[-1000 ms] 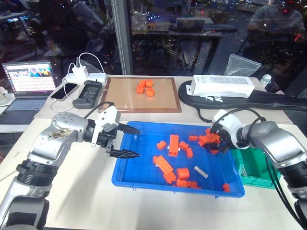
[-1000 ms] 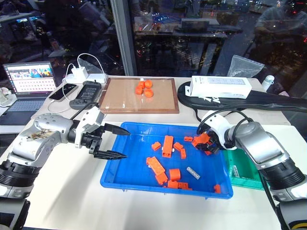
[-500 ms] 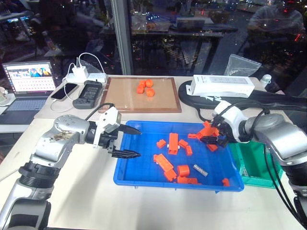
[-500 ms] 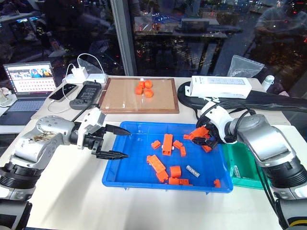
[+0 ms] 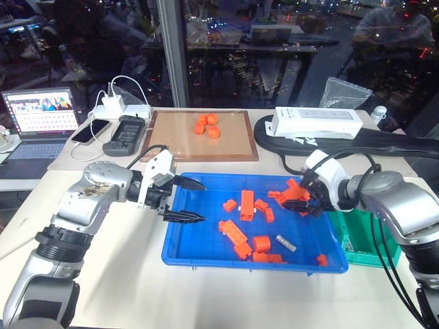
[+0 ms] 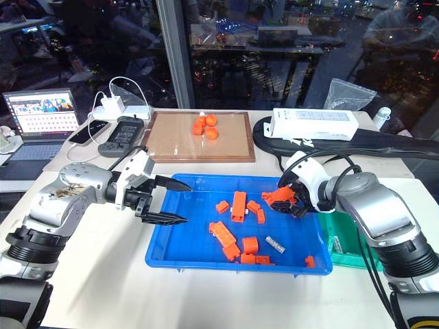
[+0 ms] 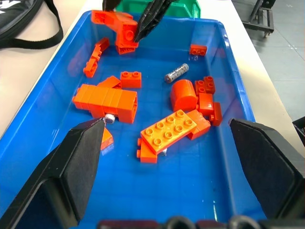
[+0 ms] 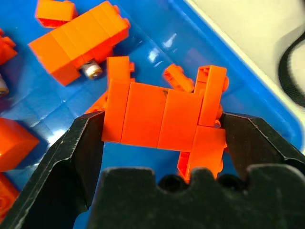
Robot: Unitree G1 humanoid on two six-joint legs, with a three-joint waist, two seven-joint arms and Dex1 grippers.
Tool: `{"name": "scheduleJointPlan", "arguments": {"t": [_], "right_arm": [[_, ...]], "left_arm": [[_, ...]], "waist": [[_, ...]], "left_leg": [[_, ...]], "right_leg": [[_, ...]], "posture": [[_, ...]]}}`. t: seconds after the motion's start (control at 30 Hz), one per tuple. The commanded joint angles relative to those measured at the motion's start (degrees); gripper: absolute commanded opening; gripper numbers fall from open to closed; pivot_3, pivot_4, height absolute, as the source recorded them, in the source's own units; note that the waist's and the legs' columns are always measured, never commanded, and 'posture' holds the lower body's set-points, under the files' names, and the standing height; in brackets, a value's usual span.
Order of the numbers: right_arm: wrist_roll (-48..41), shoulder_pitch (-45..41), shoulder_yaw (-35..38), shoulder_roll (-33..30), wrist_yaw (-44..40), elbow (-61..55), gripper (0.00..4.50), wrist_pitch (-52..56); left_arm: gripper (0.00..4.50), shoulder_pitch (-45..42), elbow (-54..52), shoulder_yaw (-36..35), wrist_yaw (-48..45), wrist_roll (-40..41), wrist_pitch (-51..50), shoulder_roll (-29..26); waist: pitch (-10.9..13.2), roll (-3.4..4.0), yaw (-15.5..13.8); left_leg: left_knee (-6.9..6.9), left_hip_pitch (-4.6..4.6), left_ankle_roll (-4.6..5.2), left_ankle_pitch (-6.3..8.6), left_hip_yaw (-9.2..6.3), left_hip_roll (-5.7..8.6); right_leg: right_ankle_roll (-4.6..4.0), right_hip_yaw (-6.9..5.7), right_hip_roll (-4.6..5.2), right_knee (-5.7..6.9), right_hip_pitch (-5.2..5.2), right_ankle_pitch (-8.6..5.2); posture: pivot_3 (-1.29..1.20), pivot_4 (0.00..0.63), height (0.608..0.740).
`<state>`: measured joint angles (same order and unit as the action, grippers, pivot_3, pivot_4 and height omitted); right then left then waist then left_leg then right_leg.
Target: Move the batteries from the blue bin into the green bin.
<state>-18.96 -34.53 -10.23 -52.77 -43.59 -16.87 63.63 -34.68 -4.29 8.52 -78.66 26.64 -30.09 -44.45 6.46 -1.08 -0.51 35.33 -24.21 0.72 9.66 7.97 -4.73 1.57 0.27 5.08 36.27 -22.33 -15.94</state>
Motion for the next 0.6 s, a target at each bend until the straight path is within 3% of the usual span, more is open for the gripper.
{"name": "scheduleJointPlan", "arguments": {"t": [0.03, 0.1, 0.37, 0.6], "right_arm": [[-1.3, -2.2, 4.2, -0.4, -1.7, -0.4, 4.07, -2.6], [-6.0, -1.6, 5.0, -1.8, -6.4, -3.3, 4.07, 0.2], [-5.3, -3.4, 5.3, -0.8, -6.4, -2.2, 4.07, -4.5], [-8.4, -0.7, 5.2, -1.2, -12.7, -7.2, 4.07, -11.7]], "left_arm": [[4.5, 0.2, -2.2, -1.9, 0.5, 0.6, 0.0, -0.9], [4.5, 0.5, -2.4, -1.9, 0.8, 0.6, -0.1, -0.9], [4.5, 1.0, -3.2, -2.4, 2.2, 1.4, -0.7, -0.4], [4.5, -1.5, -2.0, -4.7, 5.6, 5.1, -3.5, 3.6]], "waist": [[0.0, 0.0, 0.0], [0.0, 0.0, 0.0], [0.0, 0.0, -0.1], [0.0, 0.0, -0.1]], "left_leg": [[0.0, 0.0, 0.0, 0.0, 0.0, 0.0], [0.0, -0.01, 0.0, 0.0, -0.01, 0.0], [0.0, 0.01, 0.0, 0.0, -0.03, 0.0], [0.0, 0.0, 0.0, 0.0, -0.05, -0.01]], "right_leg": [[0.0, 0.0, 0.0, 0.0, 0.0, 0.0], [0.0, 0.01, 0.0, 0.0, 0.0, 0.0], [0.0, 0.0, 0.01, -0.02, 0.02, 0.0], [0.01, 0.0, -0.01, -0.01, 0.03, 0.0]], "posture": [[0.0, 0.15, 0.693], [0.0, 0.15, 0.693], [0.0, 0.15, 0.693], [0.0, 0.15, 0.693]]}}
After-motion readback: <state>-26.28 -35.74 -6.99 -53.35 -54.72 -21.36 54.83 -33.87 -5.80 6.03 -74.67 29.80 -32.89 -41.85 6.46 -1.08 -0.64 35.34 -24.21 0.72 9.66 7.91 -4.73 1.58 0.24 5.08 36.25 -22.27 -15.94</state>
